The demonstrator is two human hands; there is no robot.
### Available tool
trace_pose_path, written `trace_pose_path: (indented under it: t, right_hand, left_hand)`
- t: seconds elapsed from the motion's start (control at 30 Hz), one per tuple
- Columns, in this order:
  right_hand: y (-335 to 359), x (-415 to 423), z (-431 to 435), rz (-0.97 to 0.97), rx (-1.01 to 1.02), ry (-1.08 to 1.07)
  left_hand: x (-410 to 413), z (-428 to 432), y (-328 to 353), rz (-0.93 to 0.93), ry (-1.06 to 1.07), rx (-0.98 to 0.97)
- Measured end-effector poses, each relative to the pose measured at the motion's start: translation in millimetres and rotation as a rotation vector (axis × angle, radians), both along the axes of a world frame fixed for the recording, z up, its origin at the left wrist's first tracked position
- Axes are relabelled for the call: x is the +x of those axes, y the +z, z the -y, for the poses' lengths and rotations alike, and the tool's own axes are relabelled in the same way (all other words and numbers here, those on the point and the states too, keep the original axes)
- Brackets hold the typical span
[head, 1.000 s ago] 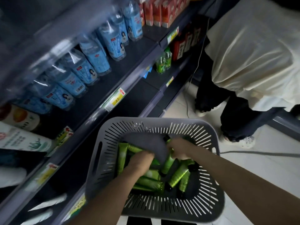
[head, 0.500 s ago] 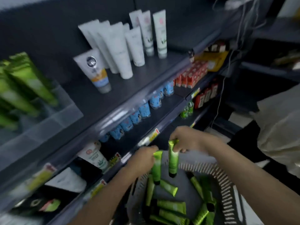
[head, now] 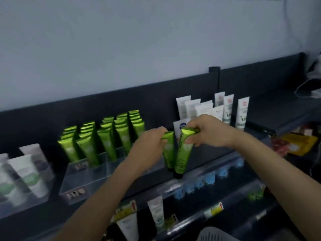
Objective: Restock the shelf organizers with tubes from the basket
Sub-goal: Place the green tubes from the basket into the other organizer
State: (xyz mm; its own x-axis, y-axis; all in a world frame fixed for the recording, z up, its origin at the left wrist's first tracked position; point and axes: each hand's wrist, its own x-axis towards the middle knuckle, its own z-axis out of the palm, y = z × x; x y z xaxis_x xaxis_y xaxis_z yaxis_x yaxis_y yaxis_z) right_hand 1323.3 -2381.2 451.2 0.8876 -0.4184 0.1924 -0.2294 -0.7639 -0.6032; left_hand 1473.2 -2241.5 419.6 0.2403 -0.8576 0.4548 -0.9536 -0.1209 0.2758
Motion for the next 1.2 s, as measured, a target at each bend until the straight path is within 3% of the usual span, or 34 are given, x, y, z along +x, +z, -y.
trace_pose_path:
  t: [0.23,0.53,0.8,1.2]
  right_hand:
    - [25,94,-41,0.121,-0.228,0.073]
    - [20,187,-98,0.215,-0.238,0.189]
    - [-2,232,-127,0.179,-0.252,0.252]
    - [-17,268,-159,0.189,-0.216,0.297]
  left_hand:
    - [68,-64,47,0.109,0.283,-0.106]
    - [146,-142,55,0.115,0.549,-0.062]
    - [193,-154,10,0.052,0.647,0.114]
    - [219,-164,-4,-0.008,0.676,0.108]
